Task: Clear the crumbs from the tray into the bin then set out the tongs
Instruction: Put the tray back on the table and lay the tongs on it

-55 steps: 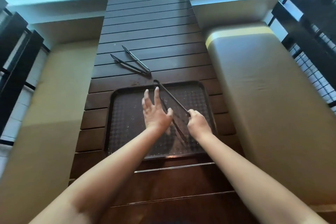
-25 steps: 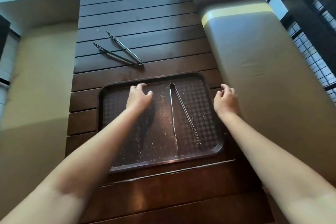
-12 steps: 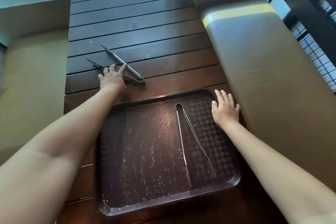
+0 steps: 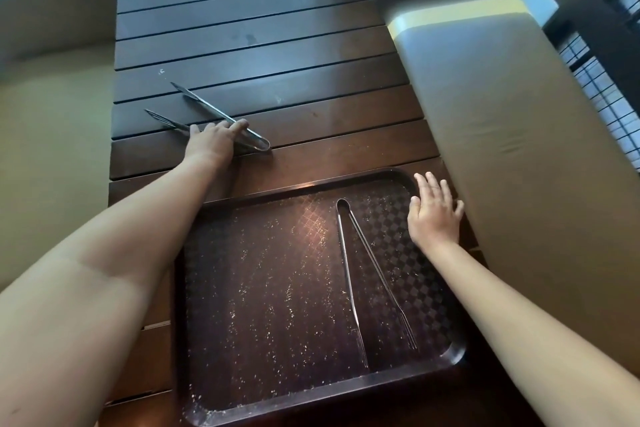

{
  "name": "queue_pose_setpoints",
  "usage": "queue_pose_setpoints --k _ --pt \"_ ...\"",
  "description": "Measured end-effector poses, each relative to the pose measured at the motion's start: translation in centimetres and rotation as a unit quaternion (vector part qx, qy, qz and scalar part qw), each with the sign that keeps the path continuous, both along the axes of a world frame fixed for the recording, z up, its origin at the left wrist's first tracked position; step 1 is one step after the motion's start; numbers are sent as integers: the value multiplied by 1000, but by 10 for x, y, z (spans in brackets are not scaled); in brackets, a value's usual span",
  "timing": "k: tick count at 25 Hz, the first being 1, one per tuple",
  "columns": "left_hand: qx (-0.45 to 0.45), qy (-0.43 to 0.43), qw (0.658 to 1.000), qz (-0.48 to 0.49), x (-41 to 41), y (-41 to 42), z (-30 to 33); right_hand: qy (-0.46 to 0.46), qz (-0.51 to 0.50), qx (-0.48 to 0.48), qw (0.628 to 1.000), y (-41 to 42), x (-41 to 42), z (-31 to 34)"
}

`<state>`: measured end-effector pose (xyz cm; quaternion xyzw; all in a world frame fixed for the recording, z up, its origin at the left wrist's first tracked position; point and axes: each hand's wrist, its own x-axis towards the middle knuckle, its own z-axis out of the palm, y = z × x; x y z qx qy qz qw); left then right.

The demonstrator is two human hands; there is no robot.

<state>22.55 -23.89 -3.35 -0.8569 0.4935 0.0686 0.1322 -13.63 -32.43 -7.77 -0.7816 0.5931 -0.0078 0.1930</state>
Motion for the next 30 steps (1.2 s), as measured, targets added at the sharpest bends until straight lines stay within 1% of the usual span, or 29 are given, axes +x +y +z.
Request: queue_pose_setpoints --k 2,4,5,6,7,8,9,10,11,12,13,15,17,18,20,22,23,25,27,28,30 --pt "-39 -15 999 27 -1 5 14 -8 -7 13 1000 -2 -1 2" --pt "-81 -1 994 68 -9 10 38 -30 -27 20 999 -2 1 9" --pt "-101 11 991 84 -16 15 52 -58 -36 -4 998 2 5 17" --pt "-128 21 987 97 -25 20 67 -100 -32 -50 993 8 11 27" --pt "-160 29 981 108 -35 27 80 -146 -9 -105 984 18 19 38" --pt "-191 41 973 120 -48 34 93 -193 22 -139 971 31 29 50" --pt "-217 63 965 135 -61 42 105 -243 59 -126 960 47 41 63" --pt "-237 92 955 153 -74 49 115 -282 96 -67 952 63 54 75" --pt "-250 126 945 170 -87 54 123 -302 127 23 945 82 65 85" --pt "-261 160 934 185 -100 61 131 -304 154 118 933 101 74 96" --pt "-270 192 922 199 -113 67 136 -294 173 191 920 119 81 102" --pt "-288 238 898 234 -137 78 139 -261 202 283 900 149 89 108" --pt "-304 274 869 278 -156 91 136 -264 204 340 880 175 90 109" --pt "-308 292 855 298 -163 96 132 -274 189 352 875 185 88 107" --pt "-311 319 835 324 -173 103 126 -299 142 345 878 203 81 106" --pt "-319 338 825 322 -177 111 121 -304 109 317 892 213 75 105" --pt "-325 342 825 311 -178 116 119 -304 100 305 897 214 72 105" --pt "-316 317 846 288 -179 129 115 -308 96 298 898 212 67 103" --pt "-274 291 870 289 -178 146 103 -300 88 320 894 210 64 99" --pt "-249 294 877 288 -179 156 93 -296 82 337 890 210 63 94" --pt "-197 314 893 254 -187 180 70 -279 77 359 888 213 62 82"
